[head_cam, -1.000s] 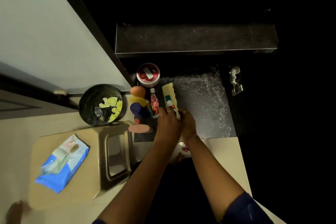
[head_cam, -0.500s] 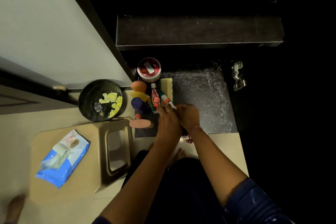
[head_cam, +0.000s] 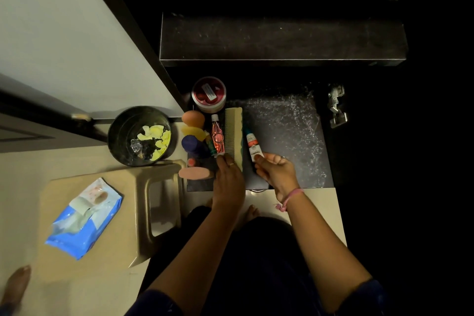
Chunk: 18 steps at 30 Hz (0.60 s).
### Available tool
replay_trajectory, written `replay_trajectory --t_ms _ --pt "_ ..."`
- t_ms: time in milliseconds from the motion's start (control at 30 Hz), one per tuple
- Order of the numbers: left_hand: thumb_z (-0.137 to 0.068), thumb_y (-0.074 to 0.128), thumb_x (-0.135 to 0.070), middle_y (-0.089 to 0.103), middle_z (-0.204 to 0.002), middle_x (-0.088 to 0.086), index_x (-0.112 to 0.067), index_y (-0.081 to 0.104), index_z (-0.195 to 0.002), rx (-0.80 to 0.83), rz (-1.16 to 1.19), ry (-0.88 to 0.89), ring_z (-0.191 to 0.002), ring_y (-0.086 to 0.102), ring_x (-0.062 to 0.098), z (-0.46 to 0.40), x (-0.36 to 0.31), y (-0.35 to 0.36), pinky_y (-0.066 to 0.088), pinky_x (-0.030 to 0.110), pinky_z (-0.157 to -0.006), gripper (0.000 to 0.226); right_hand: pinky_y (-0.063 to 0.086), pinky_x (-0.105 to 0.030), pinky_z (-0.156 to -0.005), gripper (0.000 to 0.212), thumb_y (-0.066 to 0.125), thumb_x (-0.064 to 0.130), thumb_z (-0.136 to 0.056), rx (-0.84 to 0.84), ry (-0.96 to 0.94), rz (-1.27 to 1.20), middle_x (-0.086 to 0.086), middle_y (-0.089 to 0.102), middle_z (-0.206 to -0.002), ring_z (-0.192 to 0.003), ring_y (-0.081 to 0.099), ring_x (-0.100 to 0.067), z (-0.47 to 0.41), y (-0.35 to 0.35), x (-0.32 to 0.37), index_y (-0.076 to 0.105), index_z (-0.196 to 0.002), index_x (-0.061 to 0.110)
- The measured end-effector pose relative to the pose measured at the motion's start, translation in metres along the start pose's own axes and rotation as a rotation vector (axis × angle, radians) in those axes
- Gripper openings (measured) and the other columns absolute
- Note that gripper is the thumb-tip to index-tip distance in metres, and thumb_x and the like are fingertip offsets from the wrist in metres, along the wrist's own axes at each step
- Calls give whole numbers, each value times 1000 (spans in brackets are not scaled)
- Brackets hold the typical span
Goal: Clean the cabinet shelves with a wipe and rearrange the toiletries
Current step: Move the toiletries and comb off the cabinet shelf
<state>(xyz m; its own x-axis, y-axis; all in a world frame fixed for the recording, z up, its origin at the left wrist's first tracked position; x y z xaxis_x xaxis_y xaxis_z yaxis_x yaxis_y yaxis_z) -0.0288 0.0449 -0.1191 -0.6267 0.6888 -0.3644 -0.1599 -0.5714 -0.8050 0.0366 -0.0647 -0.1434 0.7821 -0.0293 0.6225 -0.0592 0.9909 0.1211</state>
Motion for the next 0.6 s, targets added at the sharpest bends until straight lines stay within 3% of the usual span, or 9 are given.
replay_trajectory --t_ms 233,367,467,600 --pt "-95 33 -1 13 -148 26 -1 8 -146 -44 78 28 -129 39 36 8 -9 -3 37 37 -106 56 56 -17 -61 9 66 2 -83 10 -13 -35 -4 69 -77 -64 65 -8 0 4 6 66 -89 8" --pt "-91 40 -2 27 -140 22 -1 22 -143 -42 133 135 -125 42 33 25 -17 -4 37 33 -105 54 55 -18 -63 11 65 1 -84 39 -52 8 -6 68 -80 -65 62 -10 3 11 16 64 -90 9" --pt "-90 45 -5 34 -138 24 5 29 -137 -17 121 189 -128 39 34 39 -16 -1 38 36 -107 51 53 -21 -67 18 63 1 -85 59 -48 55 -7 67 -81 -68 61 -12 3 19 23 64 -103 2" --pt "-92 46 -19 24 -148 15 -3 28 -140 21 130 137 -135 31 25 46 -2 4 34 31 -110 54 52 -18 -66 21 62 5 -87 91 -34 138 -4 68 -83 -71 61 -9 -1 36 30 65 -107 2"
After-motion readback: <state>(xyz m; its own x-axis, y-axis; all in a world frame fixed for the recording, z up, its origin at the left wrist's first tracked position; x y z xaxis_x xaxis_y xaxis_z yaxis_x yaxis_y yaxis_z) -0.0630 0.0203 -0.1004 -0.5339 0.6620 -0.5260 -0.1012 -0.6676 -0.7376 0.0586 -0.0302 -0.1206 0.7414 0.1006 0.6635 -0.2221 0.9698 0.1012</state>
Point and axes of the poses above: each hand's wrist, its own z-axis away from the middle knuckle, its own y-axis out of the palm, x = y × z, the point moved 5 cm from there along -z, towards the middle knuckle
